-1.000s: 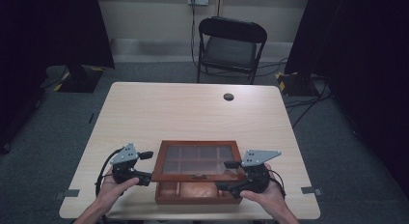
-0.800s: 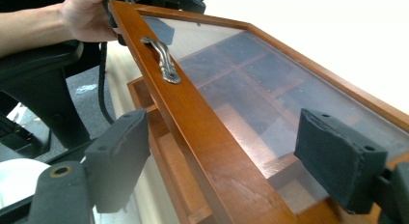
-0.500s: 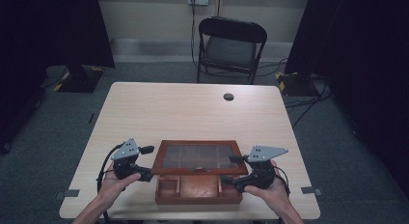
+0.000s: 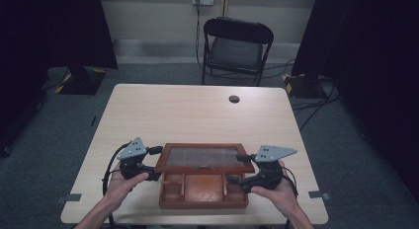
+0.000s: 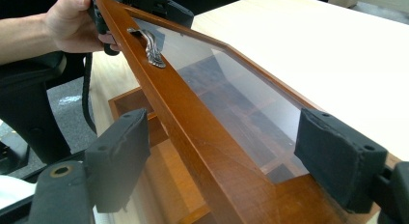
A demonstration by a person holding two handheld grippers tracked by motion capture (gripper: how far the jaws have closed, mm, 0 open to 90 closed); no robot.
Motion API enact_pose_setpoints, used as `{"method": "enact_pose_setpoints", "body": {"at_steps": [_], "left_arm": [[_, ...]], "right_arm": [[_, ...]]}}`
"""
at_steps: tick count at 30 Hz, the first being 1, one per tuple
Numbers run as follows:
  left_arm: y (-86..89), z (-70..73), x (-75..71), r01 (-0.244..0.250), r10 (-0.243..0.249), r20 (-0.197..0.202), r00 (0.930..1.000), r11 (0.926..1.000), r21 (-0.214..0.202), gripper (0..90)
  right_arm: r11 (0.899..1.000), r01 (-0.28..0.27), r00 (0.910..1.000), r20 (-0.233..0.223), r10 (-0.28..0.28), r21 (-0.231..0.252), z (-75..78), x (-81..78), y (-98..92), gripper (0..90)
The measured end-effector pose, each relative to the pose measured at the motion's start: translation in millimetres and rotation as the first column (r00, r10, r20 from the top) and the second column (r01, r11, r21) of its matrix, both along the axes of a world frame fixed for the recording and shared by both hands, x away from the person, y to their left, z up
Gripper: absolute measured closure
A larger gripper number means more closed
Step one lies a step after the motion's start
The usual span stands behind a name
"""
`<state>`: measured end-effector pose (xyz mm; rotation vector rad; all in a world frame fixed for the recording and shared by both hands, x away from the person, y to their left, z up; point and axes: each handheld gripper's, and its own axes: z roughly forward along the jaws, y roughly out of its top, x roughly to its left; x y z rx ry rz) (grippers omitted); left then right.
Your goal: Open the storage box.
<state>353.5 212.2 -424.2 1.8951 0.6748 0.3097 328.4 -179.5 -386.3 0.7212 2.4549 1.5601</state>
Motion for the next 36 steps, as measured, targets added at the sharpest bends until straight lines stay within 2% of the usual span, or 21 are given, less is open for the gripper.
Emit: {"method": "enact_pose_setpoints", "body": {"at_steps": [1, 4, 6, 11, 12, 14, 17, 20, 23, 30, 36], "left_arm": [[-0.5, -0.4, 0.5, -0.002, 0.002, -0.017, 0.9999, 0.9999, -0.013, 23.7], [0.2, -0.5, 2.3, -0.01, 0.009, -0.034, 0.9994, 0.9997, -0.024, 23.5], [0.5, 0.0, 2.9, -0.01, 0.009, -0.041, 0.9991, 0.9997, -0.025, 23.7], [1.6, 2.6, 6.1, -0.011, 0.01, -0.053, 0.9985, 0.9995, -0.029, 23.9], [1.5, 4.0, 6.7, -0.011, 0.009, -0.066, 0.9977, 0.9995, -0.03, 24.2], [2.1, 7.2, 8.8, -0.009, 0.008, -0.056, 0.9984, 0.9997, -0.021, 25.2], [1.1, 11.7, 12.3, -0.008, 0.007, -0.056, 0.9984, 0.9995, -0.031, 26.6], [0.7, 15.1, 15.2, 0.0, -0.001, -0.054, 0.9985, 0.9999, -0.017, 29.3], [-0.8, 16.8, 19.1, 0.003, -0.005, -0.065, 0.9979, 0.9996, -0.029, 31.2], [-3.8, 13.7, 28.4, -0.014, 0.011, -0.089, 0.996, 0.9993, -0.034, 33.4], [-3.8, 11.5, 34.2, -0.033, 0.029, -0.089, 0.9956, 0.9983, -0.048, 33.4]], "right_arm": [[1.0, 0.0, 1.0, 0.0, 0.0, 0.0, 0.3, 0.7, -0.4, 19.5], [1.0, 0.017, 0.9998, -0.003, -0.018, -0.008, -0.3, 4.1, -2.7, 19.7], [0.999, 0.037, 0.9993, -0.005, -0.037, -0.006, -1.4, 6.8, -5.3, 21.1], [0.999, 0.042, 0.9991, -0.003, -0.042, 0.003, -0.6, 10.6, -7.6, 22.1], [0.999, 0.047, 0.9989, -0.004, -0.047, -0.002, 0.2, 11.5, -7.9, 22.2], [0.998, 0.057, 0.9984, -0.004, -0.057, 0.002, 1.1, 13.9, -8.8, 22.9], [0.997, 0.072, 0.9974, -0.001, -0.072, 0.004, 3.2, 17.9, -11.1, 25.3], [0.997, 0.077, 0.9971, -0.005, -0.077, 0.021, 4.2, 22.8, -14.4, 32.1], [0.996, 0.085, 0.9964, -0.004, -0.085, 0.027, 4.7, 28.2, -16.5, 36.0], [0.994, 0.097, 0.9953, -0.006, -0.096, 0.041, 4.9, 37.4, -16.2, 35.5], [0.993, 0.104, 0.9946, -0.015, -0.103, 0.054, 4.6, 45.6, -15.6, 35.7]]}}
